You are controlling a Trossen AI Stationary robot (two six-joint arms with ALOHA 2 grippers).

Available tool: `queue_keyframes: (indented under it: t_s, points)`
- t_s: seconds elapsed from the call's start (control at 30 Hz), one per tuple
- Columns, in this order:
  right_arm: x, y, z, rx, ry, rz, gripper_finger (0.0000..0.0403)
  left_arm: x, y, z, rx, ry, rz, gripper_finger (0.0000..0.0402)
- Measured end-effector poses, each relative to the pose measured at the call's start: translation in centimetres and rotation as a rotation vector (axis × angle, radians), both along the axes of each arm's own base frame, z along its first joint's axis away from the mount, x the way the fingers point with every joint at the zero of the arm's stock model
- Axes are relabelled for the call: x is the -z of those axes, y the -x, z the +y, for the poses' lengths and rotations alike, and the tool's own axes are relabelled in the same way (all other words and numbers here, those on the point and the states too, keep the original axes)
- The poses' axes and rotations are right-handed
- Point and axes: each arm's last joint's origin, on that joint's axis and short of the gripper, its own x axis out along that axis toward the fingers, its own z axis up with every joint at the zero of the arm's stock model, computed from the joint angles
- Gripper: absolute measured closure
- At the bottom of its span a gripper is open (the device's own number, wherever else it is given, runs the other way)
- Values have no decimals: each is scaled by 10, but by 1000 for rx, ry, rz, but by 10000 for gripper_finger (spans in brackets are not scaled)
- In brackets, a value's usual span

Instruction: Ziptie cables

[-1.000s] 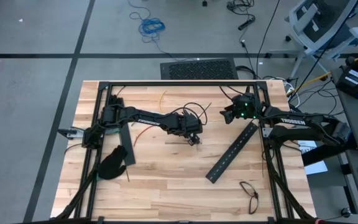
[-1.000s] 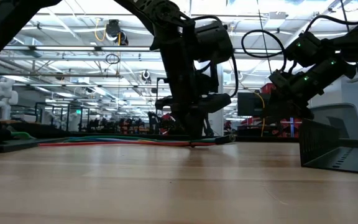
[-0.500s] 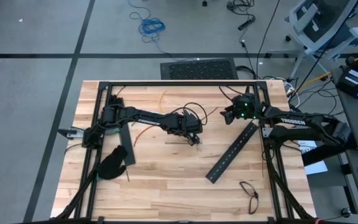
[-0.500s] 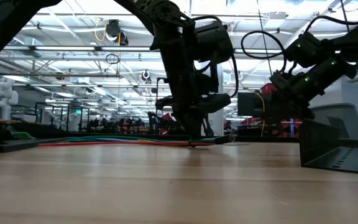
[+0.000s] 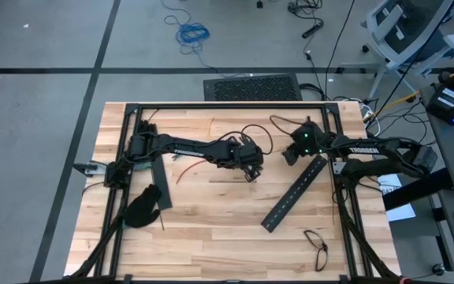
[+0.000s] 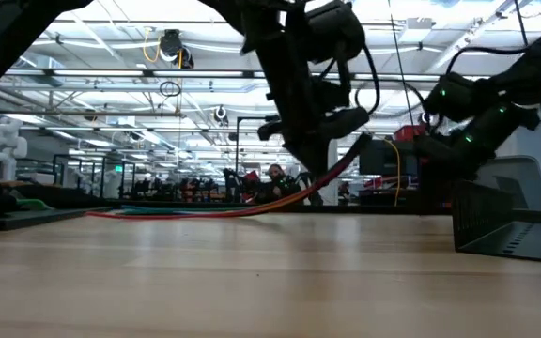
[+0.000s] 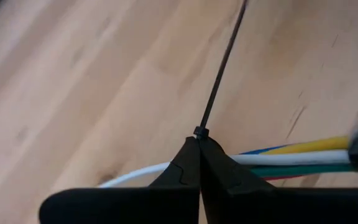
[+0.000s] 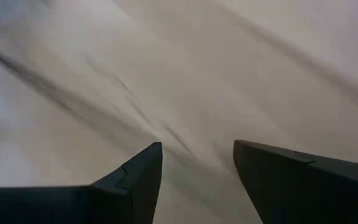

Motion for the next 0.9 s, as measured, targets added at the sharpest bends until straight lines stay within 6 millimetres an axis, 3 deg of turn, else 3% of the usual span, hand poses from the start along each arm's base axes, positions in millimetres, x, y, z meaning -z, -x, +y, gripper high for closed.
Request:
queue_keyframes:
  t_s: [0.1,0.3,0.53,0.77,0.9]
  points:
    - [-15,-11,-8,-15,16,-200,207,-7,-3,0,41,-45,-2,401]
    - [-21,-15,-6,-102,-121,-346,207,-7,-3,-3,93,-93,29,401]
    - [-14,-17,3,-130,-100,-279,206,-7,-3,-4,77,-121,28,401]
    - [8,-11,17,-201,-184,-92,206,11,-9,-5,80,-121,50,401]
    - [13,-13,25,-252,-139,-128,206,19,-11,-10,91,-121,59,401]
